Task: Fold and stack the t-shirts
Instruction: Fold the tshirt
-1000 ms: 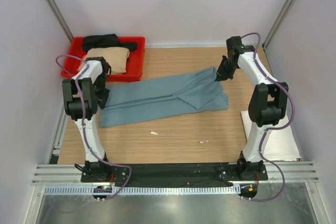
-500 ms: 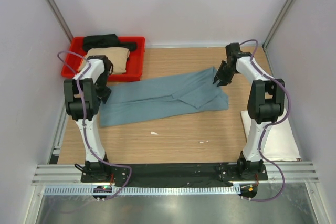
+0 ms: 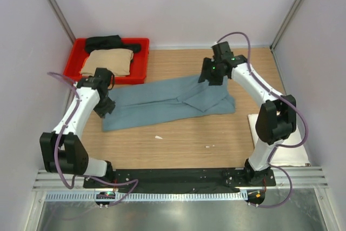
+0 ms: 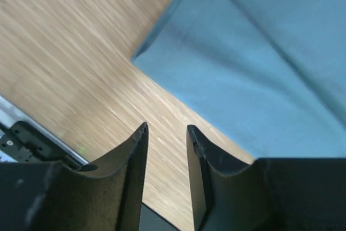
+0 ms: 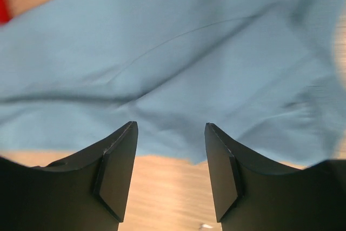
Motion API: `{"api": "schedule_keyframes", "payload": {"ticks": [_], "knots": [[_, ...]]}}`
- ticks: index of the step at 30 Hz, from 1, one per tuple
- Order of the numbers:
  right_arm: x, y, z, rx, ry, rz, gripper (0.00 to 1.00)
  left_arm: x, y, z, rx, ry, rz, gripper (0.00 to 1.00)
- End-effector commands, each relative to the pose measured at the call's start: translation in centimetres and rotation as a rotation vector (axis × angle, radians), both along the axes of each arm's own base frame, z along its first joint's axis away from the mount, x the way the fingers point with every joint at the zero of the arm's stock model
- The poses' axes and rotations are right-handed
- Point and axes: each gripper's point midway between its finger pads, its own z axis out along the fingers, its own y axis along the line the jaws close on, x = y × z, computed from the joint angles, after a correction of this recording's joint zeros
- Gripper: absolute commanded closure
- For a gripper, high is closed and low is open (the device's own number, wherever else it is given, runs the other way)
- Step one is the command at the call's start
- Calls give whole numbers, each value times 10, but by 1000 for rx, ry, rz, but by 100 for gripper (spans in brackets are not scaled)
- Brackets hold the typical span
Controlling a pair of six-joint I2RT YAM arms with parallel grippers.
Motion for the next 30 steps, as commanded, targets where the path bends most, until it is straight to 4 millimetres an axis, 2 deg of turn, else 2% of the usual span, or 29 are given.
{"api": "schedule_keyframes", "payload": {"ticks": [1, 3, 4, 7, 8, 12, 17, 21, 25, 30], "knots": [[-29, 75, 9, 159, -17, 172, 42, 18, -29, -31, -151, -73, -130, 65], [-41, 102, 5, 208, -7, 220, 44, 24, -30, -35, -162, -85, -159, 66], [-48, 123, 7, 224, -22, 264, 46, 26, -29, -37, -158, -74, -161, 70], [-57, 148, -2, 228, -16, 315, 55, 28, -21, -56, -133, -15, -146, 76], [-58, 151, -9, 218, -8, 325, 57, 30, -18, -60, -136, -13, -130, 77], [-63, 165, -31, 205, 13, 360, 81, 31, -13, -74, -124, 11, -119, 80], [-64, 182, -53, 194, 14, 389, 83, 11, 0, -92, -104, 72, -54, 83], [-69, 196, -66, 195, 33, 409, 82, -17, 15, -112, -96, 149, 26, 84], [-64, 198, -87, 171, 58, 399, 82, -35, 22, -127, -105, 215, 90, 84], [-55, 199, -86, 141, 46, 413, 81, -53, 22, -138, -125, 298, 141, 84]]}}
